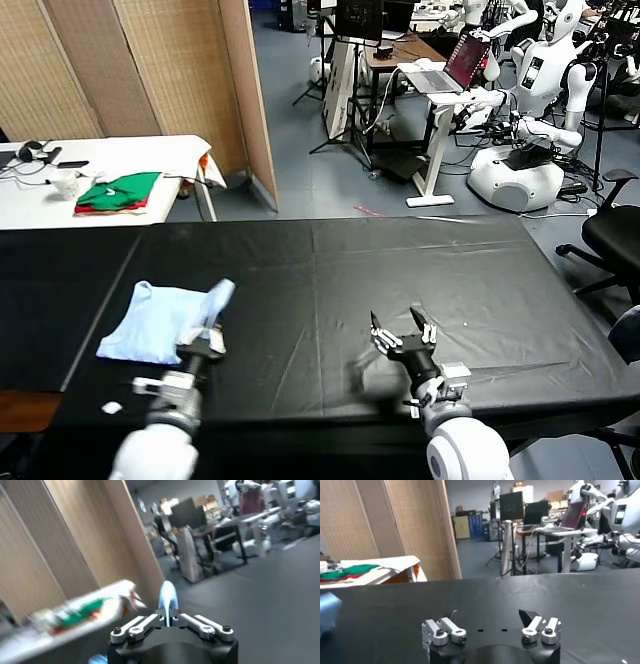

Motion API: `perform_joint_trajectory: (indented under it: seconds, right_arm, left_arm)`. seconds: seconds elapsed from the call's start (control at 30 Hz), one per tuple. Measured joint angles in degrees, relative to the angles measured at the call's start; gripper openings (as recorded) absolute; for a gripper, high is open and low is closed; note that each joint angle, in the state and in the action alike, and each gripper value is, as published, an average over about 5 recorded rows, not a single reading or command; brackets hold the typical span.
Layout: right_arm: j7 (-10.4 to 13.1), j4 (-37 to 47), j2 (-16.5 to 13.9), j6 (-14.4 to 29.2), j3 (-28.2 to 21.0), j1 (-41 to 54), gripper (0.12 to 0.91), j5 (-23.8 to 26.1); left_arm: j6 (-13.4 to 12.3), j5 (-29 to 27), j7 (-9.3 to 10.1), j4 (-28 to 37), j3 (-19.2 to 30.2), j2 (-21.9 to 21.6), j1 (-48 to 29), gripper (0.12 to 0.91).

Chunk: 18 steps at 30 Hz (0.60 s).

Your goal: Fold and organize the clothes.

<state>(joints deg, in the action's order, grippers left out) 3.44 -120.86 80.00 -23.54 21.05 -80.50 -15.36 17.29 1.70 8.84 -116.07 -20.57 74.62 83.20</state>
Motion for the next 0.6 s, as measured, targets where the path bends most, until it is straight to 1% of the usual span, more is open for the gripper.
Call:
perform_joint_trajectory:
  seconds: [0.07,0.13,0.17,0.23,0.27,0.3,0.4,0.5,0.57,0.6]
  right_arm:
    - [-0.2,0.1,-0.5,-1.4,-0.6,0.4,0.907,-2.1]
    - [-0.3,0.4,-1.0,-2.8,-1.2,0.8,0.907,-4.4]
    - [-0.3,0.5,-1.2,-3.6,-1.6,1.1,0.907,-5.6]
    - [-0.3,0.9,-1.7,-5.1,-2.5,1.6,0.907,-8.3]
    - [-0.3,1.0,-2.0,-5.7,-2.9,1.9,0.907,-9.8]
    - [-0.3,1.2,-2.1,-6.4,-3.4,2.2,0.907,-11.2]
    - [-0.1,2.0,-2.4,-7.8,-5.2,3.2,0.907,-15.3]
    - [0.2,3.1,-2.2,-8.6,-7.1,4.4,0.907,-17.9]
    - [0.2,4.1,-1.8,-8.8,-8.6,5.3,0.907,-18.5]
    - [0.3,4.6,-1.6,-8.8,-9.3,5.8,0.907,-18.6]
  left_arm:
    - [0.0,0.4,-0.53,0.6,2.0,1.8,-0.2,0.18]
    - [-0.2,0.9,-1.55,0.7,3.5,3.1,-0.3,0.192]
    - [-0.5,1.2,-2.25,0.7,4.1,3.6,-0.3,0.216]
    - [-1.4,2.0,-3.69,0.4,5.0,4.0,-0.2,0.302]
    - [-2.0,2.7,-4.4,0.2,5.3,4.1,-0.2,0.358]
    - [-2.7,3.4,-5.03,-0.1,5.4,4.0,-0.1,0.433]
    - [-5.2,4.9,-5.99,-1.3,5.2,3.3,-0.1,0.603]
    - [-7.6,5.0,-5.51,-2.5,3.9,2.0,-0.5,0.768]
    - [-8.5,5.0,-4.84,-3.0,2.7,1.0,-0.9,0.855]
    - [-8.9,5.0,-4.54,-3.2,2.0,0.5,-0.9,0.88]
